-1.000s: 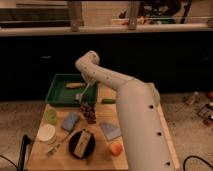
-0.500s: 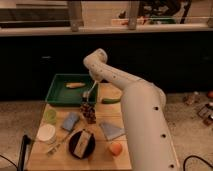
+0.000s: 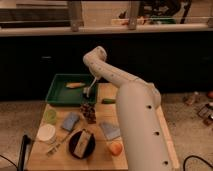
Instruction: Wipe tray with brush
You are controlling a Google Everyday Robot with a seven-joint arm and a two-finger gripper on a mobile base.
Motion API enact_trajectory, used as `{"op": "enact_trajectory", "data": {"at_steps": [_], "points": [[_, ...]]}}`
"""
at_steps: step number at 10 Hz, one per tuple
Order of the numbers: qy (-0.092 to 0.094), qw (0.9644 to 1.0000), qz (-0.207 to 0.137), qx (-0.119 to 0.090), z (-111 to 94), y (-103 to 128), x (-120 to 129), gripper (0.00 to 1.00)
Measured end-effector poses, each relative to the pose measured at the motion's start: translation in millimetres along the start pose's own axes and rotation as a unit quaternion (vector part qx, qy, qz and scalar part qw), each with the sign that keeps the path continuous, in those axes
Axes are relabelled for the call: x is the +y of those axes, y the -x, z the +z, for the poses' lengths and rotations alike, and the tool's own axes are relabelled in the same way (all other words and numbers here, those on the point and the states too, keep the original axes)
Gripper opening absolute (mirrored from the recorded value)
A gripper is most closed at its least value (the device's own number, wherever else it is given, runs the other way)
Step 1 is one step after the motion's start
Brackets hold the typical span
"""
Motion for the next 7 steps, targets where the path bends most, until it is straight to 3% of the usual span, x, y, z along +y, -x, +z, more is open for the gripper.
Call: {"op": "enact_trajectory", "data": {"at_steps": [3, 7], "points": [[-0.011, 0.9999, -0.009, -0.007, -1, 20, -14, 0.0], [-0.009, 0.9982, -0.053, -0.028, 4, 50, -7, 0.0]]}}
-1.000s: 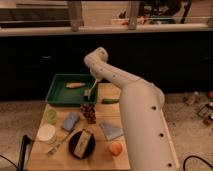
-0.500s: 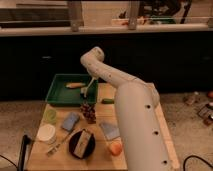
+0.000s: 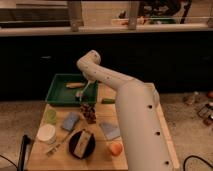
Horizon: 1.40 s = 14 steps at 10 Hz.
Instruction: Wipe tray with brush
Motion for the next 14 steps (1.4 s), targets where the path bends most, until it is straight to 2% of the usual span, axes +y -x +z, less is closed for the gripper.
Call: {"op": "enact_trajectory", "data": {"at_steps": [2, 3, 6, 8, 11, 14], "points": [[0.003, 1.0, 0.004, -0.003, 2, -4, 8, 0.0], [0.007, 0.9999, 0.012, -0.001, 2, -13, 16, 0.0], [0.019, 0.9992, 0.033, 0.013, 4, -33, 31, 0.0], [0.023, 0.9982, 0.05, 0.025, 7, -44, 31, 0.0], [0.016, 0.9964, 0.072, 0.042, 7, -55, 25, 0.0], [0.006, 0.9973, 0.066, 0.033, 9, -40, 5, 0.0]]}}
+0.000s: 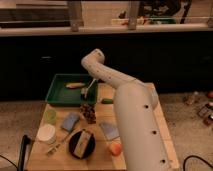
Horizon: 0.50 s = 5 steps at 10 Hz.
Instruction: Wipe tray with brush
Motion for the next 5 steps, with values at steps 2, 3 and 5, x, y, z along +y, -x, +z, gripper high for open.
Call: {"op": "enact_trajectory", "data": {"at_steps": [2, 3, 5], "points": [[-0.003, 0.9995, -0.028, -0.017, 0, 24, -9, 0.0], [0.0, 0.9987, -0.044, -0.026, 1, 32, -4, 0.0], [0.007, 0.997, -0.064, -0.043, 5, 45, 8, 0.0]]}}
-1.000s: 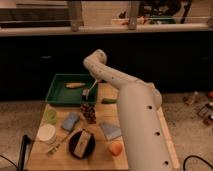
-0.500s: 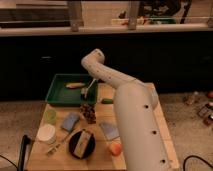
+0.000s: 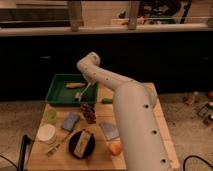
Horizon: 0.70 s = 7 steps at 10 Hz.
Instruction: Wipe tray with brush
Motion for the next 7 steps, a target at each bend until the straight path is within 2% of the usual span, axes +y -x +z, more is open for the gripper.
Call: {"op": "enact_trajectory", "data": {"at_steps": [1, 3, 7], "points": [[0.007, 0.9999, -0.008, -0.008, 4, 9, 7, 0.0], [0.014, 0.9998, -0.005, -0.014, 7, 8, 17, 0.0], [0.022, 0.9989, 0.041, 0.006, 2, -36, 40, 0.0]]}}
